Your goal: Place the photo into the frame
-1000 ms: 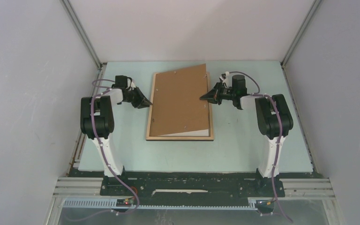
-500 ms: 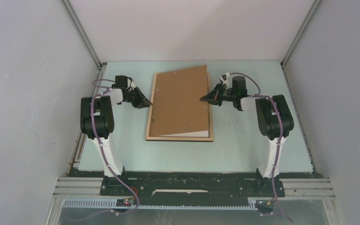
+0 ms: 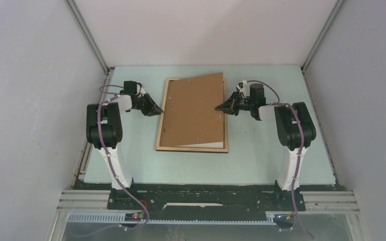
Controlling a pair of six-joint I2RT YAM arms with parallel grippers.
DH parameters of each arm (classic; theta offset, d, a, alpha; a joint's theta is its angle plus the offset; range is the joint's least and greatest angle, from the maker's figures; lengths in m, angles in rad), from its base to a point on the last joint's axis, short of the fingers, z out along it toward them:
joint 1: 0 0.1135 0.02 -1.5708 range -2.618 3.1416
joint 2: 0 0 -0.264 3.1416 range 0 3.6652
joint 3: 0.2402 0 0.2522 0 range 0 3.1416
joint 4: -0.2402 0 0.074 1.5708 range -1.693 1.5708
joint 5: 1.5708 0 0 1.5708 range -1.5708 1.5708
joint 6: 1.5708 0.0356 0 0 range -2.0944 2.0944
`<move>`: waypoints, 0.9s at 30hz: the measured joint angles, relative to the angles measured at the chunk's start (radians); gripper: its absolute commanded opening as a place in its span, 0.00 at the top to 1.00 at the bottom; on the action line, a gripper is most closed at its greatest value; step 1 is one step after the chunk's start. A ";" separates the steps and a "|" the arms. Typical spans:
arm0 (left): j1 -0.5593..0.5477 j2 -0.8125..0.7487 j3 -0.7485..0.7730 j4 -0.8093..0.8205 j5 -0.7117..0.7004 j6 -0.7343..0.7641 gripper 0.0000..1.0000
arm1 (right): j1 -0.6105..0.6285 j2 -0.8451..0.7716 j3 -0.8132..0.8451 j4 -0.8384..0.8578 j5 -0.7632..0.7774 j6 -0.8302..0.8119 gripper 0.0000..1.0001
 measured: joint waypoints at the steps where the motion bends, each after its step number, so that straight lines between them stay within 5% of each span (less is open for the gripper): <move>1: 0.000 0.000 0.000 0.000 0.001 0.000 0.80 | 0.000 0.000 -0.002 0.000 -0.002 0.003 1.00; 20: 0.003 0.005 0.000 0.011 0.013 -0.007 0.81 | -0.013 0.077 -0.005 0.094 -0.045 0.048 0.97; 27: 0.003 0.005 0.000 0.014 0.013 -0.009 0.81 | -0.008 0.073 0.136 -0.310 0.029 -0.179 0.82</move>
